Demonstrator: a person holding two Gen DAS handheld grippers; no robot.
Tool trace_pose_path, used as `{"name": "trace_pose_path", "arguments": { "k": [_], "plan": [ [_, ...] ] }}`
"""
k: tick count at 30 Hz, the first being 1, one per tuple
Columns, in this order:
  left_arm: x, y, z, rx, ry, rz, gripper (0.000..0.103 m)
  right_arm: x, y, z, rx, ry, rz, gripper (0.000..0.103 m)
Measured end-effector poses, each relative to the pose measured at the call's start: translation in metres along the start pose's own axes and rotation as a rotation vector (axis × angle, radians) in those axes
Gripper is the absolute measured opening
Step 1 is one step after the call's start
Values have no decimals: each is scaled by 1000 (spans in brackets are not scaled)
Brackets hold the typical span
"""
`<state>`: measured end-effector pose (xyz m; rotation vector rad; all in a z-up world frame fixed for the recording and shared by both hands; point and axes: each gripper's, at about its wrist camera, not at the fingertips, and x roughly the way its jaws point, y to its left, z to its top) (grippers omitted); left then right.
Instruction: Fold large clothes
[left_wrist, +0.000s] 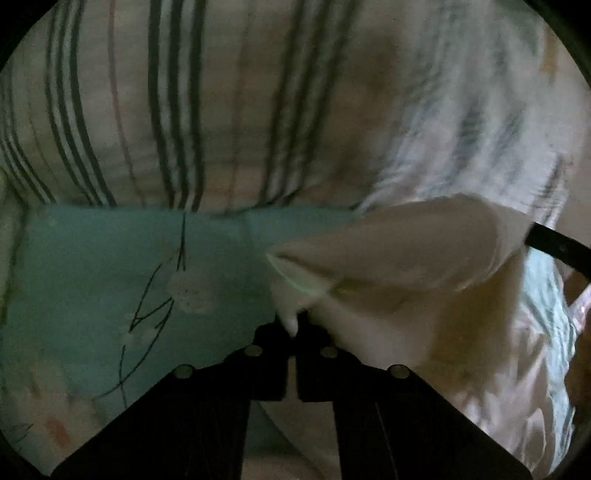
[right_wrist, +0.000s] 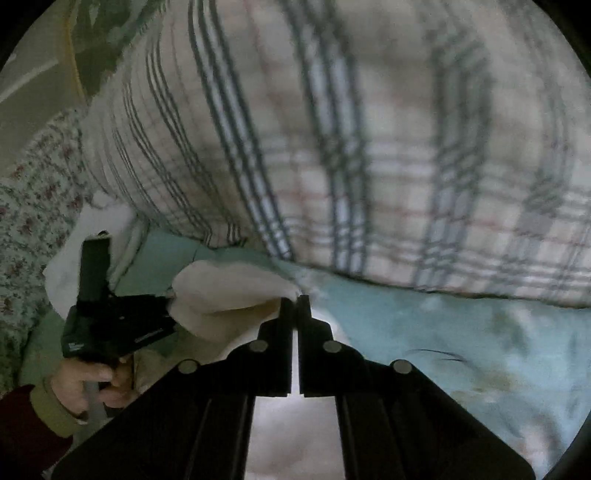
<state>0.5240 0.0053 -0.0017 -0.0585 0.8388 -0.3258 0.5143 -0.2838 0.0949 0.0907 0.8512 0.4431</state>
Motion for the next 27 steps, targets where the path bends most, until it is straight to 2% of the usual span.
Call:
{"name": "trace_pose_path", "arguments": {
  "k": [4,7,9,11,13,16,21,25,27],
  "plan": [
    [-59,-30,-11,63,-97,-49,1,-52,-13,-3,4,-37,-27,2],
    [-90,-54,-27,91,-134,-95,1,-87,-19,-15,10,-53,-47,2],
    [-116,-67,-51,103,-147,-116,1,-106,-17,-34,24,-47,-31,2],
    [-125,-90,-77,116,-149,-109,1,-122,-15,-55,40,-34,0,2],
    [-143,-102,-109,114,-128,-103,1,-137,-10,-85,46,-15,13,2],
    [-148,-103,-150,83,-68,-112,1,-148,-3,-133,77,28,26,2],
    [-146,-99,-200,32,-7,-133,1,-155,4,-203,125,121,21,2],
    [-149,-98,-230,6,38,-151,1,-156,14,-227,132,143,17,2],
    [-150,-96,-240,-6,71,-160,6,-155,18,-234,116,161,13,2]
  ]
}}
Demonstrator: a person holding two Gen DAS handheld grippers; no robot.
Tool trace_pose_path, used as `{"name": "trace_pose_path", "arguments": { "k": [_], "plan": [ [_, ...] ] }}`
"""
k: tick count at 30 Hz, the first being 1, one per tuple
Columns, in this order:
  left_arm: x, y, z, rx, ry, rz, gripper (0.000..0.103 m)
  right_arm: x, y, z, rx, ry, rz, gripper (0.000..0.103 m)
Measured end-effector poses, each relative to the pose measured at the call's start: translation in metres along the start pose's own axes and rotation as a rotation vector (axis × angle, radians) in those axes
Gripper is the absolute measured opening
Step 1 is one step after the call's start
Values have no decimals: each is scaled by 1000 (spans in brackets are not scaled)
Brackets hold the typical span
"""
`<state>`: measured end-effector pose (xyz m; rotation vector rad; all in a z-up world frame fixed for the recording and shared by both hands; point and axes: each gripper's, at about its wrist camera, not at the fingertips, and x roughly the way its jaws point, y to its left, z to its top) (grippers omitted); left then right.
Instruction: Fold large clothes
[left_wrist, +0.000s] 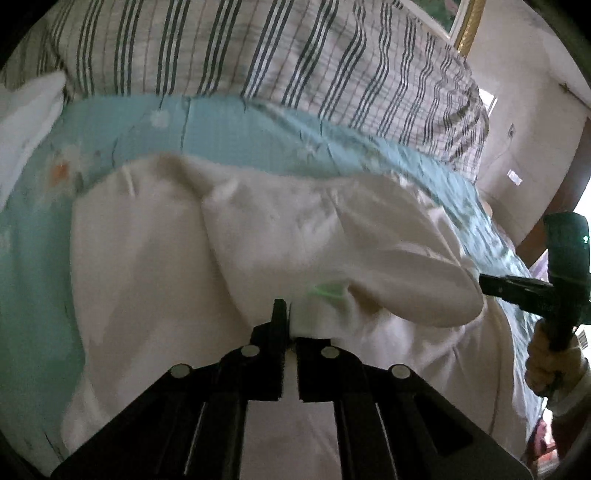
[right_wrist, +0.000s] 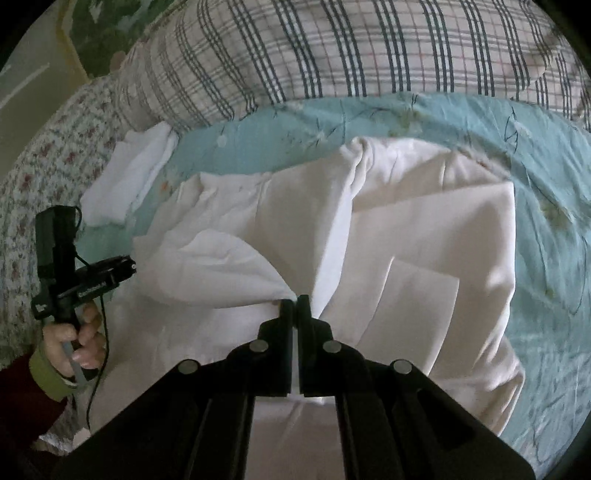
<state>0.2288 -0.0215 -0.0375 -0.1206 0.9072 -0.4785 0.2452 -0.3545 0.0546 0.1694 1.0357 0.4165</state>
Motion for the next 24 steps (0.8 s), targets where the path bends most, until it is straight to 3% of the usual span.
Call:
{"name": "trace_pose_path", "arguments": {
  "k": [2,3,4,7,11,16,19,21,22,24],
  "plan": [
    [-5,6,-12,-28,29,-14,12,2,1,-5,0,32,-12,4],
    [-9,10,-15,-48,39,-29,22,2,0,-8,10,49,-13,10],
    [-14,14,-19,-79,46,-49,33,1,-2,-11,29,59,-6,22],
    [-30,27,-25,-164,40,-127,46,-14,-11,-19,97,34,48,53],
    [-33,42,-21,-311,49,-274,53,-22,-35,-21,269,-14,161,53],
    [-4,58,-5,-515,102,-452,58,-4,-56,-12,425,-33,191,53],
    [16,52,2,-517,152,-451,55,17,-55,-7,463,7,201,53],
    [29,42,5,-471,190,-415,33,34,-51,-6,477,61,215,53],
    [32,37,6,-444,194,-399,7,41,-47,-6,472,79,216,40],
    [25,19,15,-325,134,-285,7,48,-40,-2,454,93,218,5]
  ]
}}
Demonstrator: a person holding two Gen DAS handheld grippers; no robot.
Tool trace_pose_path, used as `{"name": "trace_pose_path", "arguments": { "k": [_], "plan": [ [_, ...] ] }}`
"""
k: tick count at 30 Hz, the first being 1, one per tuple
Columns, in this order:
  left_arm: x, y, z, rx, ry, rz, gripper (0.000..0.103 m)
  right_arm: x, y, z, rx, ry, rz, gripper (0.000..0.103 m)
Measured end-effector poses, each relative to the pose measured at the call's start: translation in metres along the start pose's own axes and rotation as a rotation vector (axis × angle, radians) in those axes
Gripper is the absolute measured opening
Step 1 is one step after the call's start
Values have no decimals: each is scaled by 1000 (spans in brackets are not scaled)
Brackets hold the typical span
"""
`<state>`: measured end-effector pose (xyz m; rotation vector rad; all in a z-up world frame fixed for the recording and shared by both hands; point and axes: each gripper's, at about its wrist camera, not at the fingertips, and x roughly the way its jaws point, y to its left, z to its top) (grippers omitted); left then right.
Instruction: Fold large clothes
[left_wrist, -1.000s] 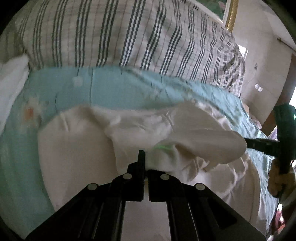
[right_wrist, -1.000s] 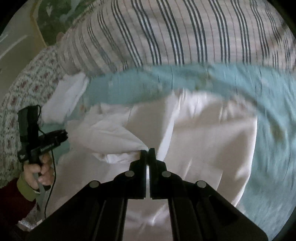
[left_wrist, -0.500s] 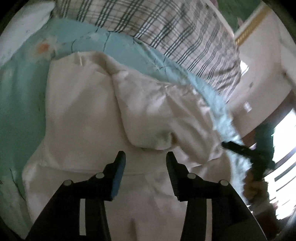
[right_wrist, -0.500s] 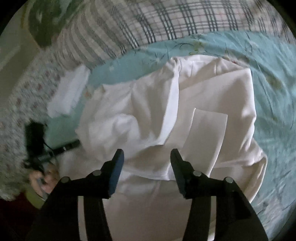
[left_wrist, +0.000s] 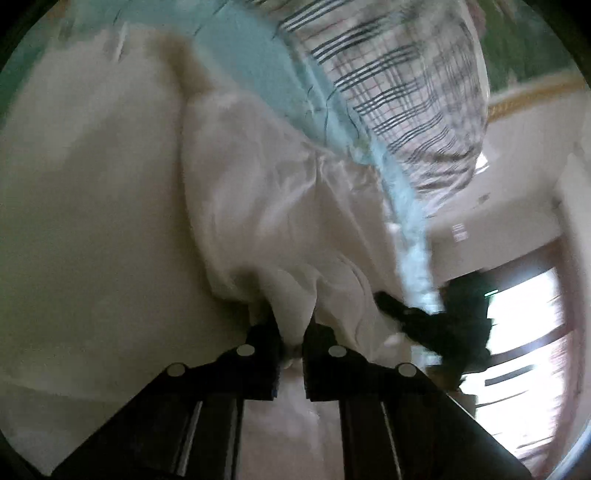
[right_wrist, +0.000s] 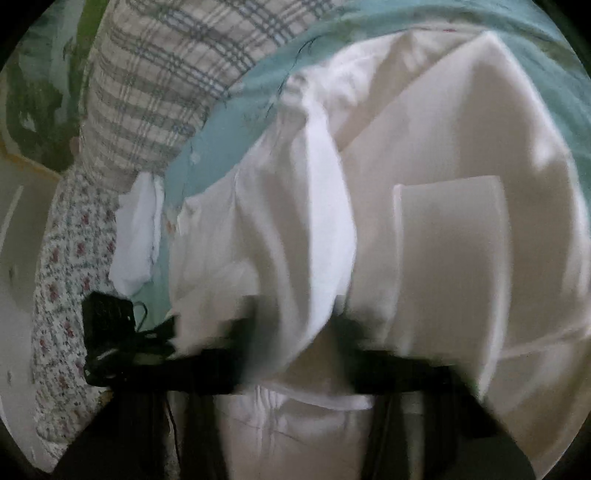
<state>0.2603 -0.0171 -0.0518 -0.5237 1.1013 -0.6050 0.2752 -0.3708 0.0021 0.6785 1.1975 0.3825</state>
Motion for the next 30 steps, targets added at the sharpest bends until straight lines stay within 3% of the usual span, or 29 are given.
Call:
{"name": "trace_pose_path", "arguments": {
  "k": [2,3,6,9,11,15,18,19,22,25,26,29,30],
  "plan": [
    [-15,-22,0,114,-95,51,7,-6,9,3,-22,-58,28,5],
    [-23,-31,-2,164,-140,61,7,-18,18,4,-55,-131,64,5],
    [-26,-38,-12,240,-146,105,7,-34,35,1,-146,-211,23,5],
    [-8,-27,-22,249,-62,156,8,-6,33,-5,-189,-89,-141,7],
    [-2,-16,-30,233,-20,188,11,12,24,-11,-169,-8,-230,19],
    [-26,-6,-39,200,-19,174,17,-5,17,-23,-124,-40,-216,22],
    [-52,-13,-38,200,-74,158,19,-30,24,-25,-144,-112,-274,22],
    [-60,-17,-35,195,-101,132,22,-37,31,-24,-157,-132,-254,22],
    [-49,-33,-21,197,-108,77,31,-29,48,-17,-180,-118,-166,22],
    [-21,-38,-18,224,-52,105,33,3,65,-13,-209,-70,-134,23],
    [-11,-36,-18,223,-27,139,33,12,65,-12,-213,-54,-153,23],
    [7,-19,-23,207,21,189,27,37,43,-10,-187,11,-369,29],
    [3,-17,-24,202,12,190,23,33,32,-11,-159,6,-363,23]
  ]
}}
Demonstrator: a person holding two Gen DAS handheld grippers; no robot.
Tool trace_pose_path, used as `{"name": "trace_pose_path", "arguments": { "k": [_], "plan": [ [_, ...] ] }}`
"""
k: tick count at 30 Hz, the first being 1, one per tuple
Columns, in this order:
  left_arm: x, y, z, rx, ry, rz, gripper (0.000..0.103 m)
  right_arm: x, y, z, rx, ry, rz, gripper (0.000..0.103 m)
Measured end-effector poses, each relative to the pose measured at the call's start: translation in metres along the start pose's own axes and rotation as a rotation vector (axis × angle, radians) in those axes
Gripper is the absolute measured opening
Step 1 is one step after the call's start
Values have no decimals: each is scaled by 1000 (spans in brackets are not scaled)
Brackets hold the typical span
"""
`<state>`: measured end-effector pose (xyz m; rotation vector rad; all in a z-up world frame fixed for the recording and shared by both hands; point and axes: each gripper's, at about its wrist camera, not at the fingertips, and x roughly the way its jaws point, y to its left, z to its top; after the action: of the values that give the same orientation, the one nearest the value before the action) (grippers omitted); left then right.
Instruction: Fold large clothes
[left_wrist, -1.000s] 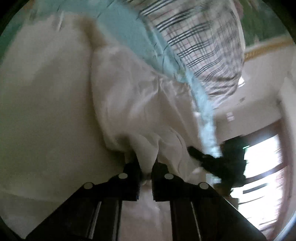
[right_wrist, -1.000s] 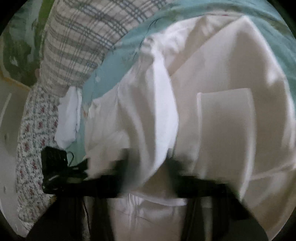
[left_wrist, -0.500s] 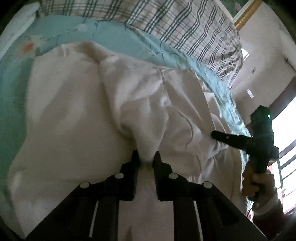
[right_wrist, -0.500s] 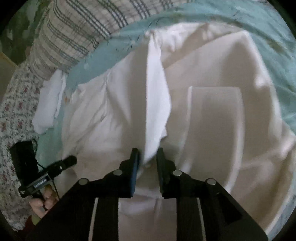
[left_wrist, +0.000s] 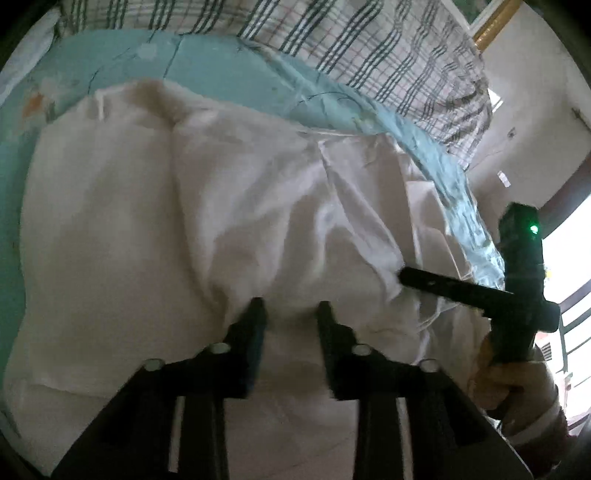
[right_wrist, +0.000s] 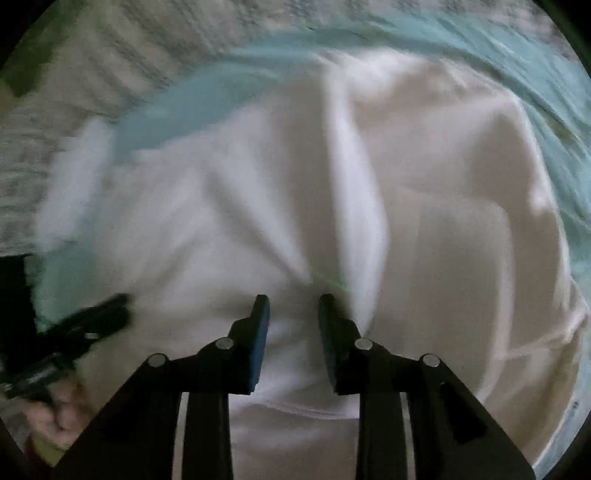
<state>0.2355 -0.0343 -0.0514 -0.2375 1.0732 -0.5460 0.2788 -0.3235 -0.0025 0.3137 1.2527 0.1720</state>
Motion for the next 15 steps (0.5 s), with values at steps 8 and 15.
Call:
{"name": "trace_pose_path", "arguments": {
  "k": [8,15],
  "plan": [
    [-48,0,-19,-65,-78,3,58,-49,-19,-24,10,-3,78,53],
    [-91,8,-64,-66,-81,73,64,-54,-1,-79,-189,164,9,53]
  ]
}}
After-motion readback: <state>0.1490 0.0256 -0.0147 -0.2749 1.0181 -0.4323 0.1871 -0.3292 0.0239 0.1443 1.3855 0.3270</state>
